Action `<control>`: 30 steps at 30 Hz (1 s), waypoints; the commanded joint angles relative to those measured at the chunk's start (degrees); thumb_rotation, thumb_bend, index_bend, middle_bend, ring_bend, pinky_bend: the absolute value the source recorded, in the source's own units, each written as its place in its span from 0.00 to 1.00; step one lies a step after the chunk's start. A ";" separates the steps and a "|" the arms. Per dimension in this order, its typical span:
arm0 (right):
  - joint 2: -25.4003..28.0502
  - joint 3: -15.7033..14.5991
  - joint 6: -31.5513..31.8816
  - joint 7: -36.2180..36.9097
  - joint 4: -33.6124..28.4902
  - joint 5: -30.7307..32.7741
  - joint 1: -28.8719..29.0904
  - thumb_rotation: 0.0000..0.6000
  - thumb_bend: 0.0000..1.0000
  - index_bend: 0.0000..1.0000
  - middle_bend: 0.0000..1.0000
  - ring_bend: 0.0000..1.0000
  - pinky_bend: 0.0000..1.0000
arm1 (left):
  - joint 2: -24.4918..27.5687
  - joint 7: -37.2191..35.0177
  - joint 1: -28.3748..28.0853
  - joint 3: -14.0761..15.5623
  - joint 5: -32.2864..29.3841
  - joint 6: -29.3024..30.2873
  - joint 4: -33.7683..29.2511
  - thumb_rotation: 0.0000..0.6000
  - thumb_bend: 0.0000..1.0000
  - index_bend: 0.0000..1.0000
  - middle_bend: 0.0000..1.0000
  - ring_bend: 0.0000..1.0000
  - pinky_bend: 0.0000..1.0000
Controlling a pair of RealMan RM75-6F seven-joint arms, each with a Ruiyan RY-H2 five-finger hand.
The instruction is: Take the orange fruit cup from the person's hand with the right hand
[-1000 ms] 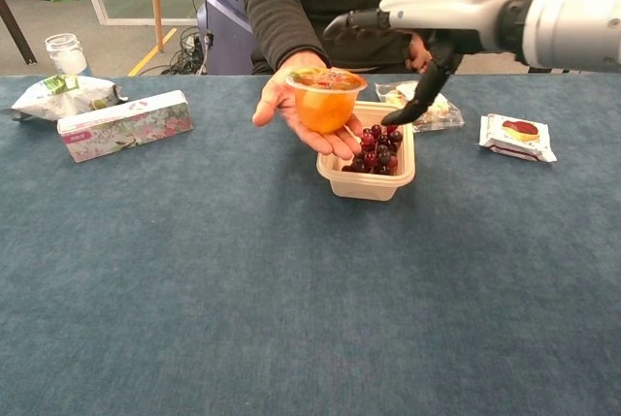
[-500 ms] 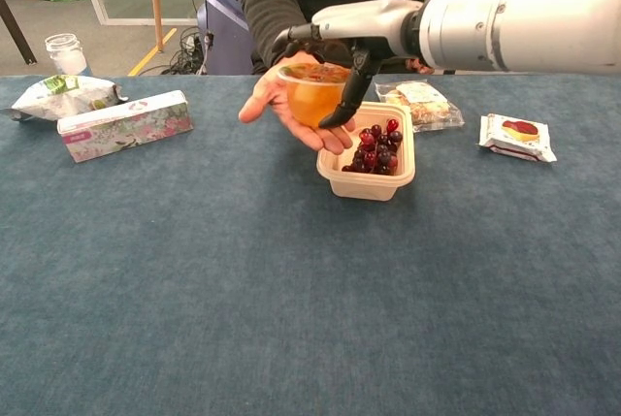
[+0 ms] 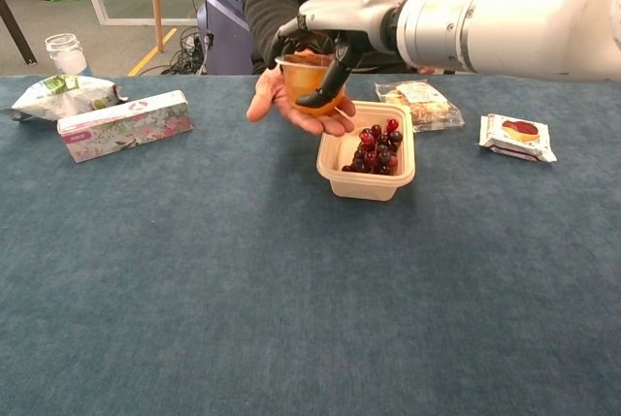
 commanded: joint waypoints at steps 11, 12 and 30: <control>4.88 -0.05 4.43 5.13 -4.29 -6.99 -4.56 1.00 0.47 0.46 0.32 0.23 0.53 | 0.06 0.07 0.10 -0.09 -0.06 0.01 -0.10 1.00 0.30 0.02 0.00 0.00 0.00; 6.10 -0.18 4.83 5.47 -5.40 -7.39 -5.27 1.00 0.47 0.46 0.32 0.23 0.54 | 0.02 0.12 0.05 -0.08 -0.03 -0.08 -0.12 1.00 0.30 0.02 0.00 0.00 0.00; 20.77 -6.30 6.83 8.77 -12.82 -12.32 -15.55 1.00 0.47 0.48 0.33 0.24 0.58 | -0.35 0.38 -0.22 0.01 0.40 -0.53 -0.12 1.00 0.30 0.02 0.00 0.00 0.00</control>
